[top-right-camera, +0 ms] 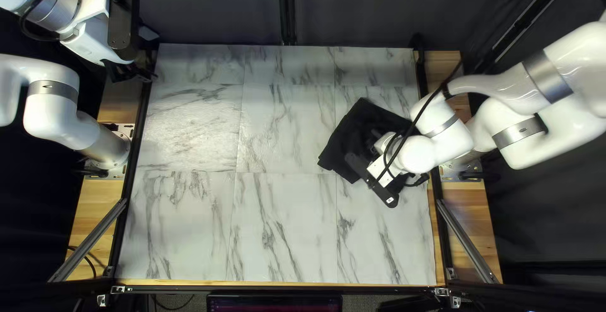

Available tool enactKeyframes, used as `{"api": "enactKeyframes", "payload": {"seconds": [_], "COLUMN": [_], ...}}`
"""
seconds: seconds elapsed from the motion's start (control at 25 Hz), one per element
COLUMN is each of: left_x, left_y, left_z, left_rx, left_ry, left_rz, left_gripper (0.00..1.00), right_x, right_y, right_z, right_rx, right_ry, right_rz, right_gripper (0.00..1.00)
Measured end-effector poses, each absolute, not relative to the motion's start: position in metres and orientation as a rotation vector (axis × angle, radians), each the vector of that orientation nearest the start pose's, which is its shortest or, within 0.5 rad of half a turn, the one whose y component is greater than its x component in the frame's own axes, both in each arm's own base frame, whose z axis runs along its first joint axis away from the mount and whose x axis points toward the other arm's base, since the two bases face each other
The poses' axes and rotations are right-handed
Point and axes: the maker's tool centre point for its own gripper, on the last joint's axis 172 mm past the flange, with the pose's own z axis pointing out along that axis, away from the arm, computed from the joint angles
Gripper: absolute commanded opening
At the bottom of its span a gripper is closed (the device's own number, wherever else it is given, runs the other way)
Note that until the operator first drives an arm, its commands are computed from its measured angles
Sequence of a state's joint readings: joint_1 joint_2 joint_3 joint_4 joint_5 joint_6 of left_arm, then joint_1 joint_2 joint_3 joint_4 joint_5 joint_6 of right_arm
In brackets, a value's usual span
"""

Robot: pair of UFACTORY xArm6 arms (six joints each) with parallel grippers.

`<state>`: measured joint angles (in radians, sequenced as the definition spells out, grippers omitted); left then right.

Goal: Fold t-shirt

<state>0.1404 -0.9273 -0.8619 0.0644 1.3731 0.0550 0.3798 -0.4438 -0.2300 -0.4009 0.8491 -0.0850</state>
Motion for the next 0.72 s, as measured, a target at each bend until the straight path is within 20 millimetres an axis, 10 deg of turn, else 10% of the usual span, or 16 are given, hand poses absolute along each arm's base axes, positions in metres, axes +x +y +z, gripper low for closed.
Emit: {"api": "enactKeyframes", "payload": {"seconds": [0.16, 0.36, 0.48, 0.72], "left_x": [0.295, 0.295, 0.295, 0.295], "left_y": [0.058, 0.058, 0.058, 0.058], "left_z": [0.416, 0.416, 0.416, 0.416], "left_rx": [-2.971, -2.971, -2.971, -2.971], "left_ry": [-0.128, -0.128, -0.128, -0.128], "left_rz": [-0.615, -0.615, -0.615, -0.615], "left_gripper": [1.0, 1.0, 1.0, 1.0], "right_x": [0.252, 0.251, 0.247, 0.246], "right_y": [0.048, 0.057, 0.059, 0.058], "right_z": [0.052, 0.048, 0.047, 0.048], "right_rx": [-3.19, -3.189, -3.19, -3.196], "right_ry": [-1.256, -1.245, -1.236, -1.222], "right_rz": [0.202, 0.192, 0.188, 0.176], "right_gripper": [0.97, 0.23, 0.07, 0.08]}}
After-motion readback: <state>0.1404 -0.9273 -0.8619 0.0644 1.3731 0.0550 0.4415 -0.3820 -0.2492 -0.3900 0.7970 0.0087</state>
